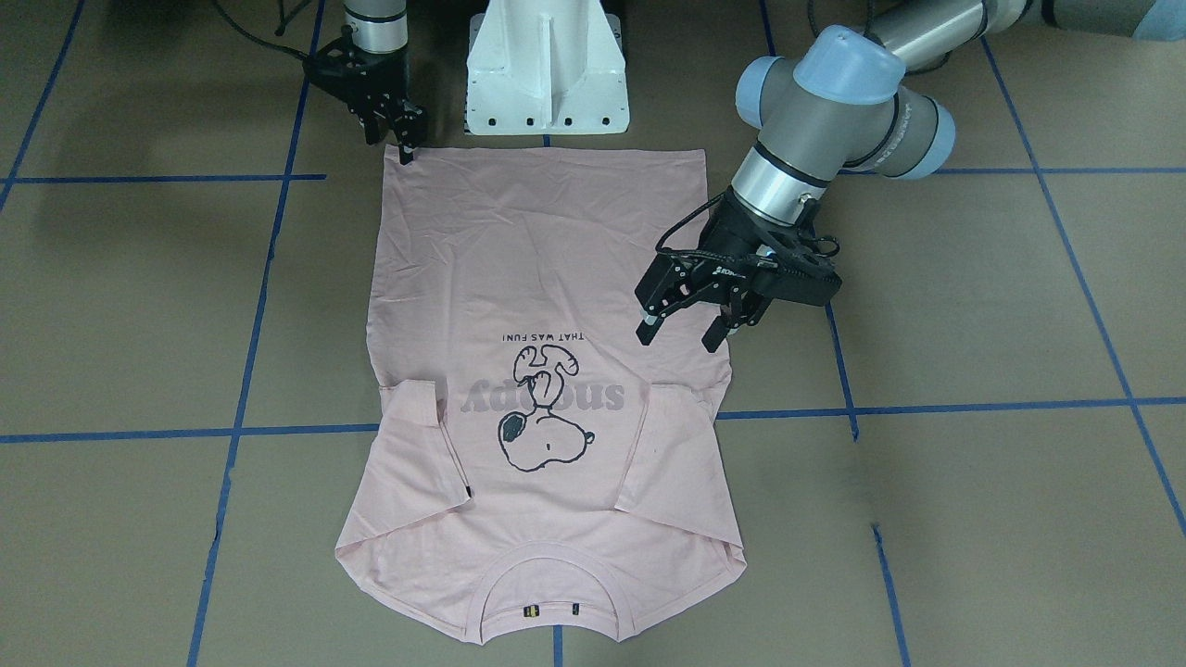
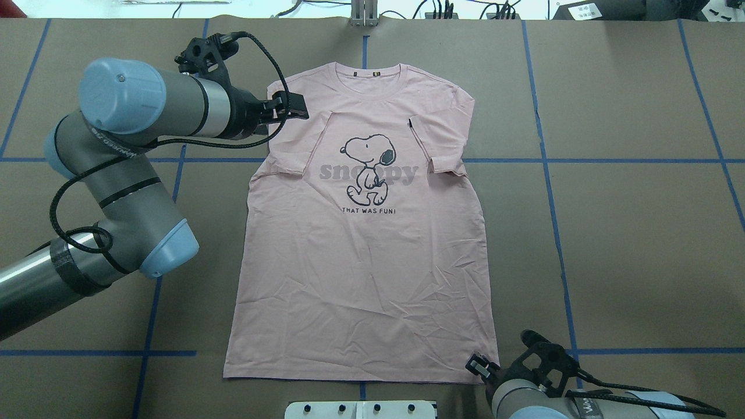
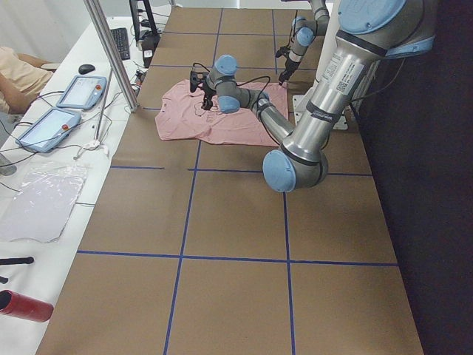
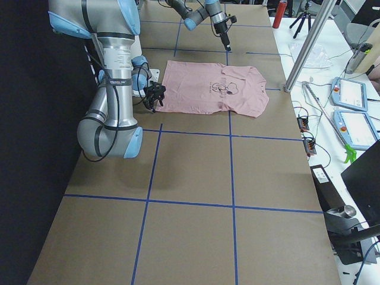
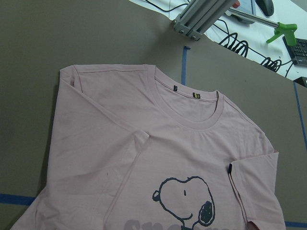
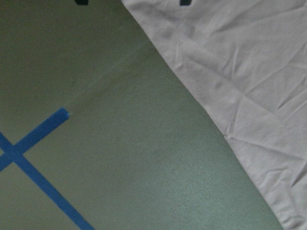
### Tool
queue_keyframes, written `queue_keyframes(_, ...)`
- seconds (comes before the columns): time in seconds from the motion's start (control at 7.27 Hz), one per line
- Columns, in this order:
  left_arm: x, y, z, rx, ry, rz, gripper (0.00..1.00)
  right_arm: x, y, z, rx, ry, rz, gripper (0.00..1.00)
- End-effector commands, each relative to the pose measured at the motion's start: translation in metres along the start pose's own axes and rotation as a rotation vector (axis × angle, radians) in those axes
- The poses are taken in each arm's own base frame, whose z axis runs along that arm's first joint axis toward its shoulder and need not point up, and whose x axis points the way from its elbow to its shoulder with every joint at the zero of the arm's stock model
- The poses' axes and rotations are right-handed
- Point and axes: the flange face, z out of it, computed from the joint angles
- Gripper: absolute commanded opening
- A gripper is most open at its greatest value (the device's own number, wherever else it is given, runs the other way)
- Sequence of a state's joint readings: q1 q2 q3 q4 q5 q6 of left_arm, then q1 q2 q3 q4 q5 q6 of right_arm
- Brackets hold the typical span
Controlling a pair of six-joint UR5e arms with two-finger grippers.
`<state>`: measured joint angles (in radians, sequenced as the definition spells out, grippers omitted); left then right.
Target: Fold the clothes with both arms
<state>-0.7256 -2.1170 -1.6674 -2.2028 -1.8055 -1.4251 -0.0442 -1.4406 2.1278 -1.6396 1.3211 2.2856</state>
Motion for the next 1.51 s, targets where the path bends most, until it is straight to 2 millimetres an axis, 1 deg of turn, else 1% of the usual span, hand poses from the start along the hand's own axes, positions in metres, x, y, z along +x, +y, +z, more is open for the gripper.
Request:
queue_keyframes(0.0, 0.000, 0.000, 0.000, 0.000, 0.000, 0.000, 0.93, -0.001, 0.001, 0.000, -0.006, 0.000, -0.001, 0.01)
queue_keyframes(0.28, -0.001, 0.000, 0.000, 0.000, 0.000, 0.000, 0.93, -0.002, -0.001, -0.001, -0.013, 0.003, -0.015, 0.00)
queue_keyframes(0.41, 0.002, 0.000, -0.002, 0.001, 0.006, 0.000, 0.93, -0.004, -0.002, -0.004, -0.018, -0.003, -0.014, 0.00)
queue_keyframes(0.55, 0.013, 0.006, -0.013, 0.001, 0.035, -0.005, 0.93, -0.009, -0.008, -0.012, -0.036, -0.006, -0.004, 0.00)
queue_keyframes(0.69, 0.010, 0.028, -0.025, -0.026, 0.051, -0.070, 0.93, -0.014, -0.017, -0.022, -0.057, -0.014, 0.014, 0.00)
queue_keyframes(0.83, -0.016, 0.073, -0.041, -0.063, 0.041, -0.104, 0.93, -0.015, -0.020, -0.023, -0.056, -0.015, 0.019, 0.00)
queue_keyframes(0.96, -0.040, 0.130, -0.058, -0.144, 0.023, -0.147, 0.93, -0.017, -0.023, -0.027, -0.058, -0.022, 0.024, 0.00)
queue_keyframes(1.1, -0.033, 0.174, -0.068, -0.185, 0.009, -0.231, 0.93, -0.019, -0.026, -0.035, -0.065, -0.037, 0.030, 0.00)
queue_keyframes(1.24, -0.042, 0.222, -0.051, -0.230, -0.138, -0.221, 0.93, -0.021, -0.029, -0.037, -0.065, -0.042, 0.037, 0.00)
queue_keyframes(1.38, -0.082, 0.264, -0.040, -0.198, -0.255, -0.172, 0.93, -0.024, -0.033, -0.051, -0.081, -0.064, 0.044, 0.00)
